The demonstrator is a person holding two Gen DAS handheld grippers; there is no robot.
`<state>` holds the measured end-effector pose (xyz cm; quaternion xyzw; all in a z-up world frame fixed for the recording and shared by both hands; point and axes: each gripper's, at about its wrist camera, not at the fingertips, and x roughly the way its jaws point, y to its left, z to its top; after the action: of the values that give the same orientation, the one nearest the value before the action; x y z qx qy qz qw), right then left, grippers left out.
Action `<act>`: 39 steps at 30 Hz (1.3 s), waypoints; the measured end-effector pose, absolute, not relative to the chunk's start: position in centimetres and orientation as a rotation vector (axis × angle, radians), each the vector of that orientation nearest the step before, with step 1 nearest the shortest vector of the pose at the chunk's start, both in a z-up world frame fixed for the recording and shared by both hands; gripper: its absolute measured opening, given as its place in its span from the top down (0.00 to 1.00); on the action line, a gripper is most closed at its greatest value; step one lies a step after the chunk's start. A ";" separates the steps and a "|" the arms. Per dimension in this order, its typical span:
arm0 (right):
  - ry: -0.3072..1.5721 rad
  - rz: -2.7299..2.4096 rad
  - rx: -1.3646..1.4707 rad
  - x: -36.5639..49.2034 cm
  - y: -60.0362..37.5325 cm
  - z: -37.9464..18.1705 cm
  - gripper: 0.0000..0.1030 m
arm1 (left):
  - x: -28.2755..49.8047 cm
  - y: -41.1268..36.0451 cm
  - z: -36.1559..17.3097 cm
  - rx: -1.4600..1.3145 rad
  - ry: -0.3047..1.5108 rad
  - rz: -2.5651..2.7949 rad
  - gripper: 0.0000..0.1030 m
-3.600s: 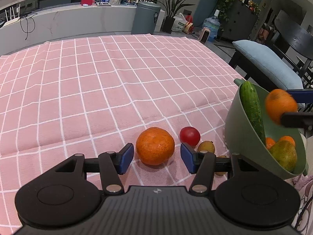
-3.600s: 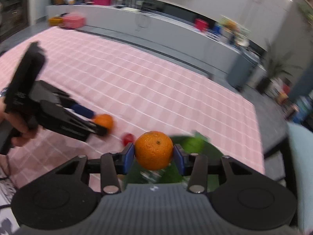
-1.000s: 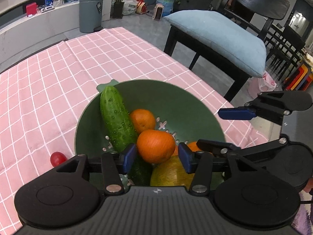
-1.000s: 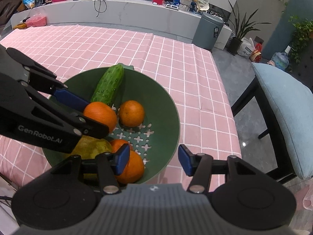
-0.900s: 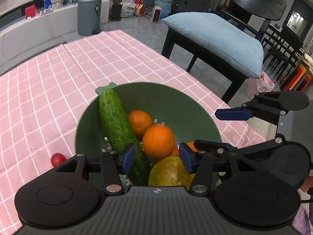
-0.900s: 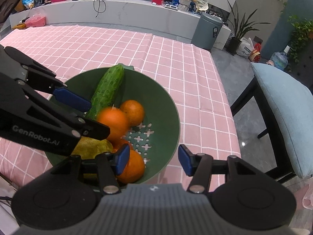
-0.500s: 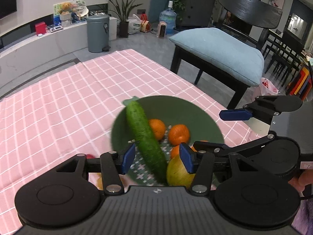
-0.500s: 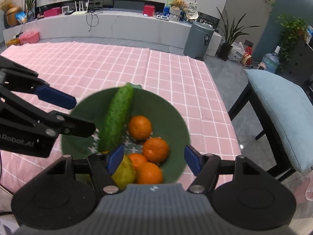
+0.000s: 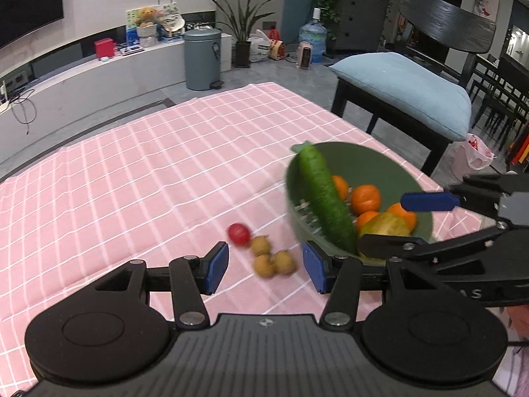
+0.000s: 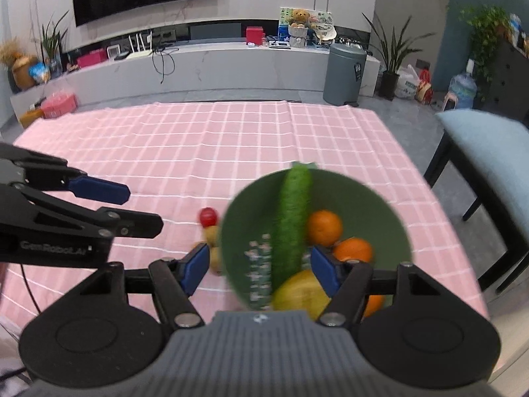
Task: Organize fruits
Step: 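Move the left gripper to the small brown fruits and grasp one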
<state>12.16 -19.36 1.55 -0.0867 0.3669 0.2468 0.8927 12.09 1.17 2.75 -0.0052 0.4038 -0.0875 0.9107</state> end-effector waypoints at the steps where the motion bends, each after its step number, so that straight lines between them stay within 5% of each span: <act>1: 0.770 0.516 -0.156 11.7 -19.0 1.4 0.44 | 11.9 1.7 2.6 -0.015 0.830 -0.177 0.41; 11: 0.793 0.538 -0.105 8.3 -16.1 -1.3 0.71 | 10.5 4.7 0.0 -0.071 0.827 -0.222 0.41; 25: 0.796 0.347 0.011 10.0 -14.9 -6.5 0.80 | 14.1 3.7 -5.3 -0.082 0.876 -0.319 0.53; 39: 0.780 0.348 0.129 11.1 -16.2 -7.9 0.79 | 16.6 2.6 -7.3 -0.078 0.909 -0.344 0.67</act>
<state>11.12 -16.16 -7.92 0.0626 0.3781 0.1684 0.9082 16.63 2.57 -7.33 -0.0376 0.4367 -0.1652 0.8835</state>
